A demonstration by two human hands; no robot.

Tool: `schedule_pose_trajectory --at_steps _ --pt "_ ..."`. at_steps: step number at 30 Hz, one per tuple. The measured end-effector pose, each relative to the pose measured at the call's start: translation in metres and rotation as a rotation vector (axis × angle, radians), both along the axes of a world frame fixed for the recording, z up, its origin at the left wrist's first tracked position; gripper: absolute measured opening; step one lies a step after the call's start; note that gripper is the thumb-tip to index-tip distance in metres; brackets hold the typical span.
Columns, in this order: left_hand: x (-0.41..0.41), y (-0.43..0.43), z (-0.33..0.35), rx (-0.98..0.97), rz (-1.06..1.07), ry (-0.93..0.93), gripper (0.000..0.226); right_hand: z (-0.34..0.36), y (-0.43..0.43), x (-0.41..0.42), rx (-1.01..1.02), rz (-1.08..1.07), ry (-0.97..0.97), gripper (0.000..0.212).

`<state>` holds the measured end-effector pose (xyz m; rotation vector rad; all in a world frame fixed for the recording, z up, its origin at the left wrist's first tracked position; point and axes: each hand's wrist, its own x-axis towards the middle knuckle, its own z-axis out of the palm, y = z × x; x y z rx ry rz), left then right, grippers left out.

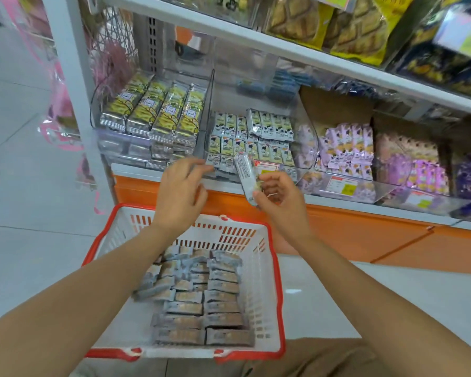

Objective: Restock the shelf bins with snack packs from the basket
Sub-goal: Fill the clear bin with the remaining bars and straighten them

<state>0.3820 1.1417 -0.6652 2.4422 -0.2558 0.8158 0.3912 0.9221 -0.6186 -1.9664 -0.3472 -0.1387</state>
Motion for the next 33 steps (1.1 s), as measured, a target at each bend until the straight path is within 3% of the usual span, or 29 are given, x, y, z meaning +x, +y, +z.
schedule_pose_trajectory --at_steps 4,6,18,33 --pt "0.020 0.013 0.004 0.415 0.030 0.023 0.070 0.035 0.009 0.042 -0.060 -0.109 -0.110 0.019" --pt "0.025 0.013 -0.002 0.519 0.044 0.045 0.085 0.046 0.012 0.069 -0.154 -0.166 -0.090 0.017" --pt "0.052 0.022 -0.037 0.527 0.045 -0.166 0.095 0.053 0.061 0.188 -0.621 -0.338 -0.052 0.021" --pt "0.063 0.021 -0.049 0.513 0.071 -0.316 0.073 0.032 0.097 0.217 -0.791 -0.337 -0.073 0.017"
